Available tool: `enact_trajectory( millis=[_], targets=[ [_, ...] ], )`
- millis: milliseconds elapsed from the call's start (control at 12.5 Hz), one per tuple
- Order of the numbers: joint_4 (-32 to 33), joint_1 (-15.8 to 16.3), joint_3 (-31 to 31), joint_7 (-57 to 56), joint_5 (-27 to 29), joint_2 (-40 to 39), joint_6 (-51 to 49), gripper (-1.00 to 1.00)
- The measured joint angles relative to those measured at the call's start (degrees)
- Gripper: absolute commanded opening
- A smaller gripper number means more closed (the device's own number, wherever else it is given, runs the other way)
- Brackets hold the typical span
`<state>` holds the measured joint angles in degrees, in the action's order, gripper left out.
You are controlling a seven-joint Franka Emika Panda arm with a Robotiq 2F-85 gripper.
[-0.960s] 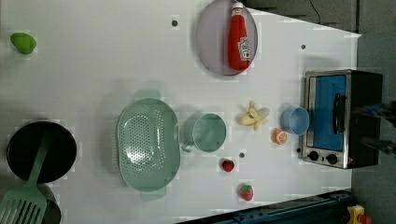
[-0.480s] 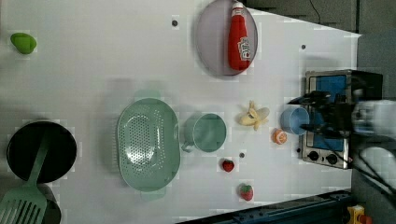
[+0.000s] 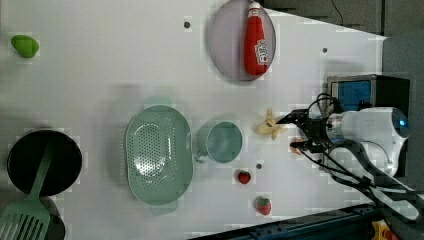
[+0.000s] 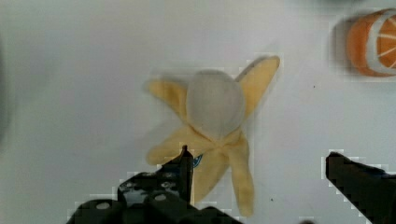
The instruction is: Pick banana from table and place on oven.
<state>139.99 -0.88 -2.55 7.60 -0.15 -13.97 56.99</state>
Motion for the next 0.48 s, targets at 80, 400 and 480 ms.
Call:
enact_trajectory(
  millis=[80,400,480],
  targets=[
    [0.0,-0.2,0.6,0.0,-0.5,-1.8,2.9,1.0],
    [2.1,0.3,1.4,0.1,1.9,-6.2,10.5,0.18],
    [1.9,0.3,1.7,0.1,1.4,-6.9,10.3,-0.06]
  ],
)
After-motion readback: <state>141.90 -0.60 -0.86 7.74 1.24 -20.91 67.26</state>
